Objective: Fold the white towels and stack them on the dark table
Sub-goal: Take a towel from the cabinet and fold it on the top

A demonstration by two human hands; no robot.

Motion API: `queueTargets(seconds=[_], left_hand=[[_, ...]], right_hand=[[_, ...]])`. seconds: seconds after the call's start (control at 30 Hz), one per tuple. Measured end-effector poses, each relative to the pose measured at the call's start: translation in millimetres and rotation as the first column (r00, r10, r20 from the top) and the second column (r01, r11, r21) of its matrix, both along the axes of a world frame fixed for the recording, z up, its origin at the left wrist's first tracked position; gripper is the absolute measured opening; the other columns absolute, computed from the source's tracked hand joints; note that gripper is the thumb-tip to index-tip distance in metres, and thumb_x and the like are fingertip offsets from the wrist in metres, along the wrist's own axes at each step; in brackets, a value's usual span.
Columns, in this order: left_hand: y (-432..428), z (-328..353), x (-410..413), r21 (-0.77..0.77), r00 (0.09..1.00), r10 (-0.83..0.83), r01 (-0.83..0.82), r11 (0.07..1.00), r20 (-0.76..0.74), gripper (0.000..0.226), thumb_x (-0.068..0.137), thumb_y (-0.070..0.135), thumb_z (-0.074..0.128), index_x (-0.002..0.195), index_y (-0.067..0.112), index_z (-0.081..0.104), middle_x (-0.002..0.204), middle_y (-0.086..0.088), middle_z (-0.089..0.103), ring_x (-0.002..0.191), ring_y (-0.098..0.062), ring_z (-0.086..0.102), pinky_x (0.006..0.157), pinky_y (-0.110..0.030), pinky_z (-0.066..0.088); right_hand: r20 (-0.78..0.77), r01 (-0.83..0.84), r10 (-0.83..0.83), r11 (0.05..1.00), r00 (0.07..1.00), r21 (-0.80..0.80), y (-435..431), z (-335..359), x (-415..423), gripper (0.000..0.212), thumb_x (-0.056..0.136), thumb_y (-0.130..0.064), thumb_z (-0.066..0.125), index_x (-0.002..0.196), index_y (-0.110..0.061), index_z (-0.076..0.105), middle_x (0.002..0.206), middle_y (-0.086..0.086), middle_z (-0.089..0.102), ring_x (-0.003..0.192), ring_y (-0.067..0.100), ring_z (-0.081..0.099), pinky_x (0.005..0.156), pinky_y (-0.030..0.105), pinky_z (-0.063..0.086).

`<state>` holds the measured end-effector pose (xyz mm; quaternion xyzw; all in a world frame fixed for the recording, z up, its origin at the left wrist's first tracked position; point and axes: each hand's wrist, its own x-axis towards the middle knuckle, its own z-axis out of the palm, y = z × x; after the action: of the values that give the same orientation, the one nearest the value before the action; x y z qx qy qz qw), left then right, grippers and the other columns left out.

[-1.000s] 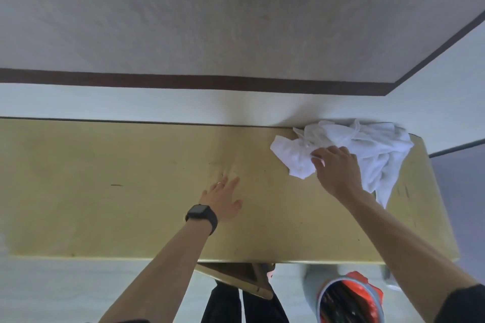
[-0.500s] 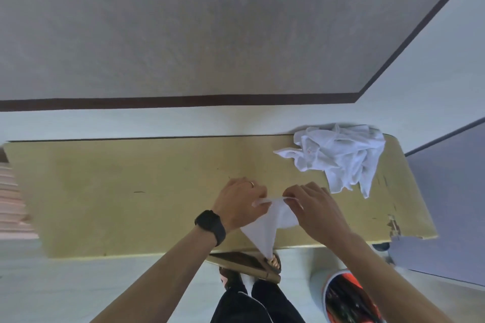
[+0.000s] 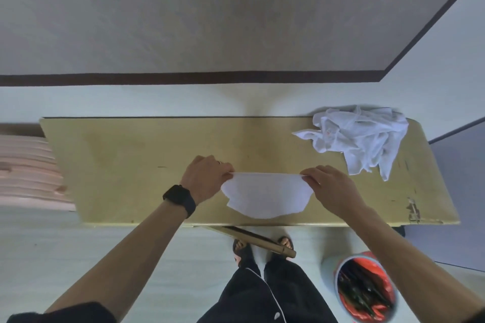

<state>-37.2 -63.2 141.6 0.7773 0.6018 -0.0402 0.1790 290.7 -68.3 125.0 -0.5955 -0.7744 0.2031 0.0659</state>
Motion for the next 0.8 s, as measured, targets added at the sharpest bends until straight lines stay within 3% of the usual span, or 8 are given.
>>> queueTargets(seconds=[0.17,0.27,0.37,0.47,0.57,0.8], left_hand=[[42.0,11.9,-15.0,0.221,0.993,0.119,-0.119,0.968,0.013,0.031,0.106,0.037,0.04,0.122,0.033,0.066,0.107,0.009,0.073,0.105,-0.018,0.058,0.099,-0.032,0.035],[56.2,19.2,-19.2,0.409,0.991,0.126,-0.135,0.902,0.05,0.022,0.101,0.032,0.054,0.11,0.029,0.074,0.093,0.005,0.076,0.095,-0.022,0.063,0.091,-0.037,0.04],[56.9,18.3,-20.7,0.486,0.986,0.15,-0.166,0.858,0.072,0.009,0.091,0.025,0.07,0.096,0.028,0.078,0.078,0.006,0.075,0.082,-0.023,0.065,0.081,-0.037,0.046],[45.5,3.6,-21.0,0.458,0.989,0.135,-0.145,0.877,0.054,0.009,0.08,0.025,0.081,0.089,0.029,0.078,0.074,0.009,0.074,0.076,-0.02,0.066,0.073,-0.035,0.051],[22.9,-25.0,-26.0,0.367,0.988,0.136,-0.155,0.917,0.077,0.011,0.079,0.026,0.082,0.088,0.031,0.079,0.079,0.012,0.074,0.082,-0.018,0.067,0.075,-0.035,0.051],[-61.8,-99.7,-22.7,0.039,0.997,0.077,-0.076,0.996,-0.014,0.021,0.06,0.034,0.094,0.071,0.038,0.076,0.067,0.018,0.068,0.07,-0.011,0.065,0.068,-0.028,0.052]], right_hand=[[0.01,0.104,-0.107,0.98,0.994,0.17,57.3,29.5,-9.1,0.02,0.097,-0.036,0.06,0.098,-0.023,0.074,0.089,-0.004,0.072,0.093,0.022,0.064,0.071,0.035,0.049],[-0.028,0.125,-0.122,0.965,0.992,0.23,74.7,42.3,-13.6,0.017,0.097,-0.031,0.059,0.102,-0.022,0.073,0.082,-0.005,0.069,0.088,0.021,0.061,0.068,0.035,0.049],[-0.081,0.151,-0.133,0.942,0.988,0.3,73.4,40.4,-18.0,0.013,0.095,-0.024,0.064,0.102,-0.02,0.074,0.082,-0.005,0.068,0.086,0.022,0.062,0.064,0.032,0.048],[-0.094,0.175,-0.155,0.95,0.983,0.26,63.7,17.3,-19.0,0.01,0.093,-0.025,0.067,0.1,-0.021,0.073,0.09,-0.005,0.071,0.09,0.022,0.064,0.067,0.033,0.049],[-0.029,0.14,-0.138,0.981,0.99,0.134,47.3,-18.8,-14.8,0.011,0.093,-0.029,0.067,0.099,-0.022,0.072,0.095,-0.007,0.072,0.096,0.021,0.065,0.074,0.037,0.053],[0.122,0.073,-0.041,0.96,0.992,-0.271,-33.7,-88.9,-11.6,0.023,0.101,-0.034,0.051,0.113,-0.025,0.068,0.115,-0.01,0.066,0.112,0.015,0.053,0.09,0.029,0.045]])
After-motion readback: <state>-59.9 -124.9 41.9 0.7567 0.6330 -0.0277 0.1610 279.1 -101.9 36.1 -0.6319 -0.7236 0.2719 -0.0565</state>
